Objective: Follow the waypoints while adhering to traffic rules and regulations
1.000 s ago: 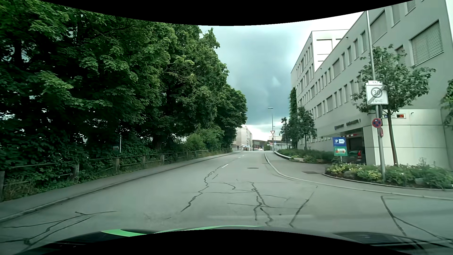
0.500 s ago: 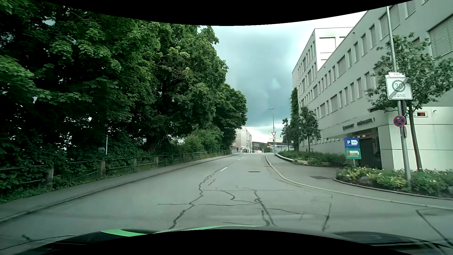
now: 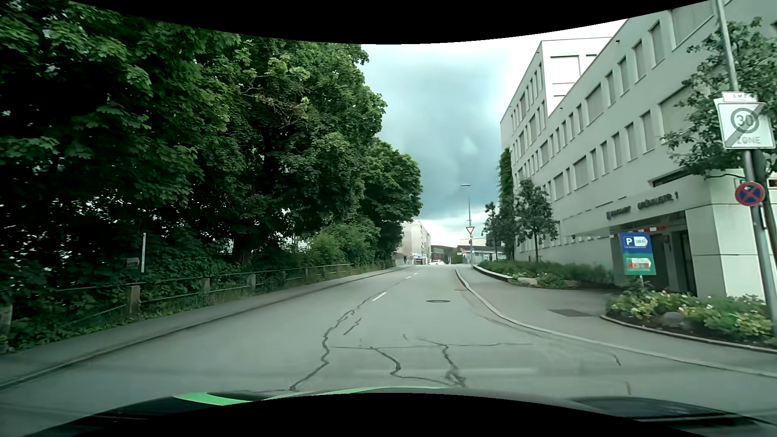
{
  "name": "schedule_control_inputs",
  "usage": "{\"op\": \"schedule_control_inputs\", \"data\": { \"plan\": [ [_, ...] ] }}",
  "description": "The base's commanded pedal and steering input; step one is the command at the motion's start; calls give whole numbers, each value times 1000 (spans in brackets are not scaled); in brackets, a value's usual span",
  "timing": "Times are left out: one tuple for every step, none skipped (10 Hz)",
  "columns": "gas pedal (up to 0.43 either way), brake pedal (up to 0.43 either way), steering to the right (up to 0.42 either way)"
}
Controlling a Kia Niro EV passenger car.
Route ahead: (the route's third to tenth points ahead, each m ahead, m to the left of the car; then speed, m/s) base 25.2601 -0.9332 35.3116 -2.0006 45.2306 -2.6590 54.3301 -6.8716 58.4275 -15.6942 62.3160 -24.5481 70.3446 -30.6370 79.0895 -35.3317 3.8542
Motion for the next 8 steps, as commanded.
{"op": "schedule_control_inputs", "data": {
  "plan": [
    [350, 0, 10],
    [350, 0, 10],
    [350, 0, 10],
    [350, 0, 10],
    [339, 0, 10],
    [339, 0, 10],
    [339, 0, 10],
    [331, 0, 10]
  ]
}}
